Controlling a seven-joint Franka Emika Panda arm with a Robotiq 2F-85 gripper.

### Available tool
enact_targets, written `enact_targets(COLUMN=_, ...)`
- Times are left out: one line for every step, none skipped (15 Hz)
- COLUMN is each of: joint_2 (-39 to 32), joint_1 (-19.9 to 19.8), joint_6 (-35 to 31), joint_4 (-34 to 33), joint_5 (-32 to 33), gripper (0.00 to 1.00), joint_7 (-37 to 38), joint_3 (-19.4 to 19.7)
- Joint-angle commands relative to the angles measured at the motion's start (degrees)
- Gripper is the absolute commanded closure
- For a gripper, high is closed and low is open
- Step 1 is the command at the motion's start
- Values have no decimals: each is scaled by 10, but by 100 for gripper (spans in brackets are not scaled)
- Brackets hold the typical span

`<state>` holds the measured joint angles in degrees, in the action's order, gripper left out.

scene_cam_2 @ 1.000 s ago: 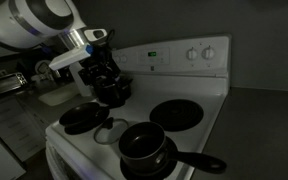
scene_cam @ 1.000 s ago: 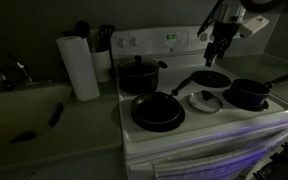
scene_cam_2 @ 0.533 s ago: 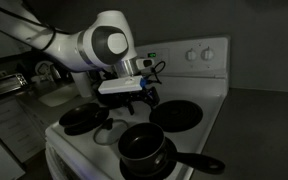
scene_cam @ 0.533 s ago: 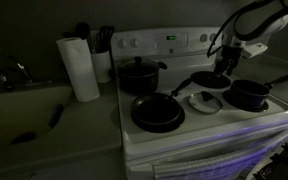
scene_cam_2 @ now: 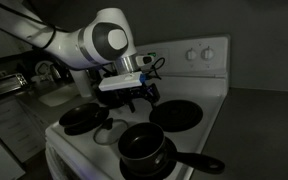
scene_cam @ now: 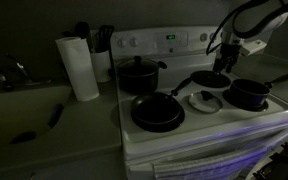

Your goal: Take the lid from the stove and put it on the right black pot

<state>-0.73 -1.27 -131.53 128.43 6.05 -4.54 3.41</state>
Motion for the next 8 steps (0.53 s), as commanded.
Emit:
enact_targets(joint_2=7, joint_1=11, joint_6=58, joint_4=-44, joint_5=29, gripper=0, joint_7=18, joint_3=-20)
enact_targets(joint_2=5, joint_1=14, joint_6=63, joint_4=-55, joint_5=25, gripper=0, joint_7=12, joint_3=-25)
enact_targets(joint_2=-1, joint_1=19, joint_6=73, joint_4=-70, joint_5=15, gripper=0, joint_7=4, joint_3=-31)
enact_targets(joint_2=-4, joint_1=22, joint_6=77, joint_4=-77, joint_5=2, gripper=0, joint_7=-3, joint_3=-36)
enact_targets(joint_2=-1, joint_1=28, joint_6=80, joint_4=-80, joint_5=-27, gripper=0, joint_7=-19, joint_3=-43)
enact_targets(joint_2=0, joint_1=33, joint_6=77, joint_4=-80, joint_5=-44, gripper=0, joint_7=-26, joint_3=-49)
enact_targets(joint_2=2, joint_1=40, joint_6=79, joint_4=-79, joint_5=-55, gripper=0, joint_7=-26, joint_3=-55)
enact_targets(joint_2=3, joint_1=42, joint_6=100, joint_4=-85, joint_5=-18, gripper=0, joint_7=16, joint_3=-58)
